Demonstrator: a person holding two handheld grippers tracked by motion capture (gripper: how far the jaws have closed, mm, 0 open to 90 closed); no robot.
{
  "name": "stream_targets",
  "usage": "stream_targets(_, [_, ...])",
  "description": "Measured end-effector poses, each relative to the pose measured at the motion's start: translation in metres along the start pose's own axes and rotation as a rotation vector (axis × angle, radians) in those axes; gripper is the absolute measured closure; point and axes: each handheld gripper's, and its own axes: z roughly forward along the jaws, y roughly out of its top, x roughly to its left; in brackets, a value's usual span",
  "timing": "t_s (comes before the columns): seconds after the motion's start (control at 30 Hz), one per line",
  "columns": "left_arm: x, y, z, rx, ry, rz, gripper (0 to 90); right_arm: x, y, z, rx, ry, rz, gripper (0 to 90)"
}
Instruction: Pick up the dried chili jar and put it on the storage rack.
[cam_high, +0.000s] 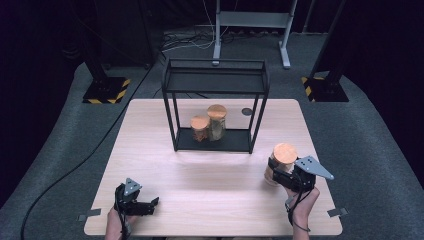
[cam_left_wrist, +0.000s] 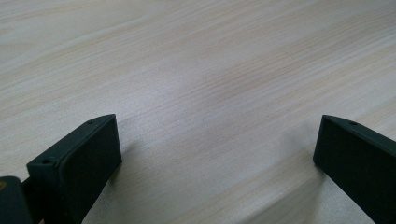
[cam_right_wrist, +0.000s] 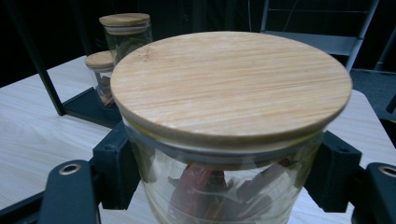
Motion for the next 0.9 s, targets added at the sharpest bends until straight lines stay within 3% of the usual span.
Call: stream_targets(0.9, [0.000,0.000,0.000,0.000,0.000,0.000,0.0,0.023,0.008,0.018,-0.005,0.064,-0.019,24.1])
